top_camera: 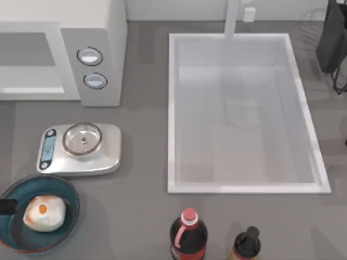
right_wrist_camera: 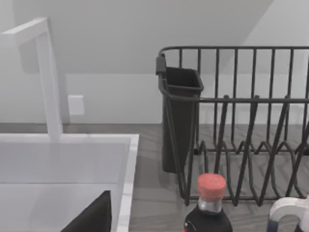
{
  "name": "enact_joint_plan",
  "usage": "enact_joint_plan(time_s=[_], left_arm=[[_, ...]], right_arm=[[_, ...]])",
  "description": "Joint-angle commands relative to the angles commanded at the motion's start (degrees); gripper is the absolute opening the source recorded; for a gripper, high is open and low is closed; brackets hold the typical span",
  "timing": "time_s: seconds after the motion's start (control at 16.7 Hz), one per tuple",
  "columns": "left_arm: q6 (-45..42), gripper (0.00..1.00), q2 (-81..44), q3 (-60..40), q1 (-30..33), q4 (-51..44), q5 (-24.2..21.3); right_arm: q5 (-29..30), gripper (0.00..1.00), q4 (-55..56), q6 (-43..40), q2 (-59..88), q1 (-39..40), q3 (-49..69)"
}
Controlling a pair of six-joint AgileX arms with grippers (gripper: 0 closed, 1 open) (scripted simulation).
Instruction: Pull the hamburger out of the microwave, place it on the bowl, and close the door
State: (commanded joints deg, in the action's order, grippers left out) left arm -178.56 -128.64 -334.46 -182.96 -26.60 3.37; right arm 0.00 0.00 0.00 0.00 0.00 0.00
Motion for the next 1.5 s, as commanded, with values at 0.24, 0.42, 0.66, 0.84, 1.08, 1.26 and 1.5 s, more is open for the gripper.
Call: enact_joint_plan(time_s=[0.24,0.42,0.66,0.84,1.08,1.26,1.5], left_arm=[[-0.7,0.00,-0.5,-1.4,-0.8,-0.1,0.0],[-0.7,0.00,-0.5,-1.4,-0.8,-0.1,0.0],[0.4,0.00,0.6,0.6,0.4,0.1,-0.1],[5.7,0.00,3.7,7.2,5.2,0.7,-0.3],[18.2,0.00,11.4,24.2,16.9,2.2,-0.8],[30.7,0.00,19.3,43.4,28.9,3.7,-1.2],[50.0,0.00,31.9,76.8,47.7,6.1,-1.7]], right_arm=[[0.0,1.00,0.0,0.0,0.0,0.0,0.0],[0.0,1.00,0.0,0.0,0.0,0.0,0.0],[0.0,1.00,0.0,0.0,0.0,0.0,0.0],[0.0,1.00,0.0,0.0,0.0,0.0,0.0],[0.0,1.00,0.0,0.0,0.0,0.0,0.0],[0.0,1.00,0.0,0.0,0.0,0.0,0.0],[0.0,1.00,0.0,0.0,0.0,0.0,0.0]])
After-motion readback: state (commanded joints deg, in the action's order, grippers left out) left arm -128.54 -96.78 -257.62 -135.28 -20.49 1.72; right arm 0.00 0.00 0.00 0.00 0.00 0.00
